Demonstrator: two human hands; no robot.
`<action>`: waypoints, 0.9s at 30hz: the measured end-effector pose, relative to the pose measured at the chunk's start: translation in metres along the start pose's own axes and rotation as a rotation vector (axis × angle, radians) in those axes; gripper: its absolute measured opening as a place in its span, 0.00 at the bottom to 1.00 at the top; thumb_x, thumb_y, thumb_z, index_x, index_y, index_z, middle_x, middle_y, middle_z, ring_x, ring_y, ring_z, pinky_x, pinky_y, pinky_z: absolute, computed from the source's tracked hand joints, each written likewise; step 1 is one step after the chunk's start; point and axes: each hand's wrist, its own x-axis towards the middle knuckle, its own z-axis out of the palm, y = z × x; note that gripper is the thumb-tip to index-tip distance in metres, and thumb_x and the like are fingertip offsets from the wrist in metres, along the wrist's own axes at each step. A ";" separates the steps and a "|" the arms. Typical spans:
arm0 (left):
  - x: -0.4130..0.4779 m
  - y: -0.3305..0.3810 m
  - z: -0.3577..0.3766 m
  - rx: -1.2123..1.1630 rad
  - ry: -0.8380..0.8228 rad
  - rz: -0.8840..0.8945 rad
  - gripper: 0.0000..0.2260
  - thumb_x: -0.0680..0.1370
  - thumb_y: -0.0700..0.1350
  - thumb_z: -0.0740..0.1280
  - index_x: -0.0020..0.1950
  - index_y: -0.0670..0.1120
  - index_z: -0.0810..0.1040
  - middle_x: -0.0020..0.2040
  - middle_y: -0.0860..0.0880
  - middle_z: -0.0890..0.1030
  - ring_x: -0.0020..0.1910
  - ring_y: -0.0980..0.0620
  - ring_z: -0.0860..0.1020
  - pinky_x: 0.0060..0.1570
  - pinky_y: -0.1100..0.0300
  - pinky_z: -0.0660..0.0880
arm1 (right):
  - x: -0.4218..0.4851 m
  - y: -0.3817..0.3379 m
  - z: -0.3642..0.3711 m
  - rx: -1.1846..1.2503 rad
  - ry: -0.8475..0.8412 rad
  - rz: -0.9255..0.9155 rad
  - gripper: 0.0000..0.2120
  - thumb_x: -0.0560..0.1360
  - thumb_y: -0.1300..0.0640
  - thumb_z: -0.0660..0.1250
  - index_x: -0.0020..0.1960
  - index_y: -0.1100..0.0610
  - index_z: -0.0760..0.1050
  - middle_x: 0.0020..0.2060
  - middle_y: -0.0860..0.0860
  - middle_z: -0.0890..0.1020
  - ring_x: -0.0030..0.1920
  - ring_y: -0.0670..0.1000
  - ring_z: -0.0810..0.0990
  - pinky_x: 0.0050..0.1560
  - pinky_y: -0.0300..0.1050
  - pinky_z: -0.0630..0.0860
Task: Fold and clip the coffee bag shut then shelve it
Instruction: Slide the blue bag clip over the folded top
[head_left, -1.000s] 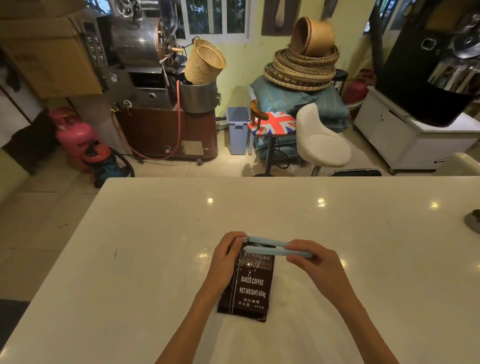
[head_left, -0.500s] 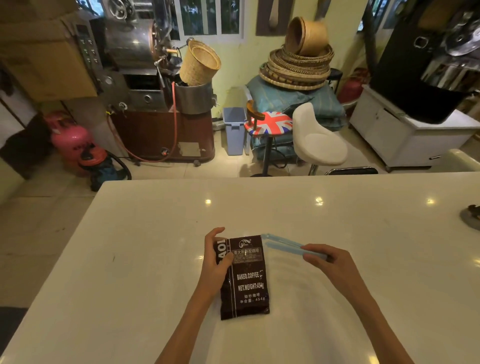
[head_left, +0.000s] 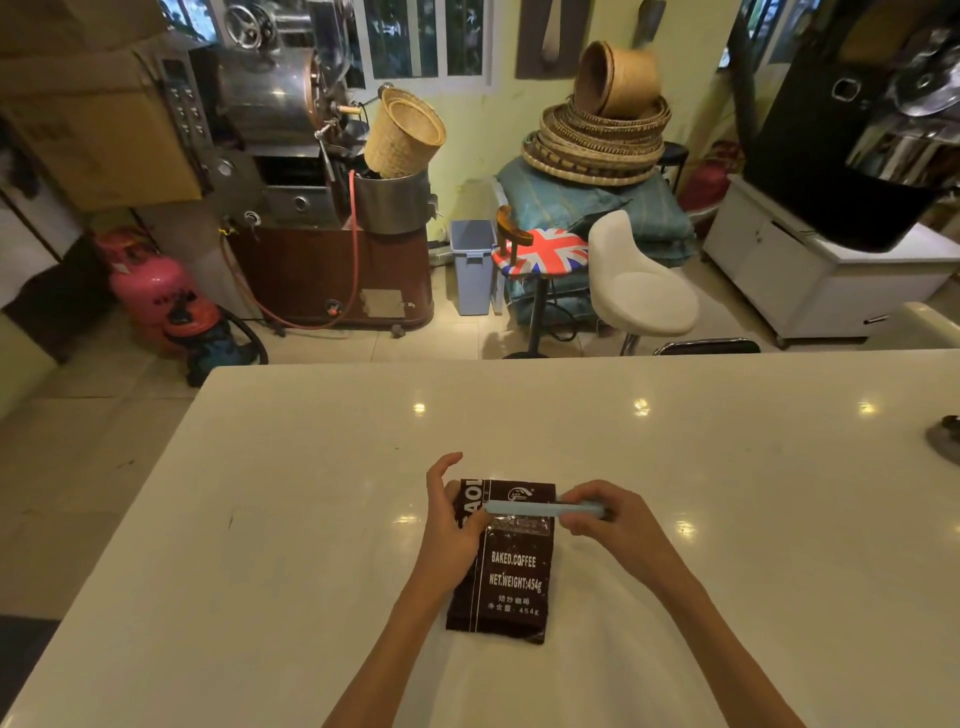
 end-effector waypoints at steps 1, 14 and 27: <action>0.000 0.001 0.002 0.002 0.009 -0.022 0.30 0.79 0.34 0.68 0.70 0.61 0.61 0.53 0.39 0.79 0.47 0.49 0.85 0.38 0.60 0.82 | 0.001 0.000 0.004 0.034 0.000 0.007 0.09 0.70 0.63 0.77 0.46 0.54 0.80 0.44 0.49 0.86 0.41 0.49 0.85 0.40 0.40 0.81; 0.015 0.004 -0.006 0.101 0.049 -0.207 0.50 0.71 0.34 0.76 0.81 0.49 0.46 0.43 0.55 0.82 0.35 0.71 0.82 0.31 0.76 0.75 | 0.013 -0.001 0.030 0.065 -0.015 0.044 0.20 0.70 0.56 0.77 0.56 0.47 0.72 0.49 0.55 0.84 0.46 0.53 0.86 0.44 0.50 0.84; 0.028 0.006 -0.018 0.089 -0.014 -0.311 0.51 0.67 0.38 0.81 0.81 0.46 0.53 0.71 0.37 0.73 0.59 0.47 0.77 0.63 0.51 0.73 | 0.015 -0.006 0.041 0.059 0.032 -0.006 0.20 0.70 0.59 0.77 0.57 0.50 0.73 0.45 0.52 0.84 0.41 0.47 0.86 0.38 0.40 0.82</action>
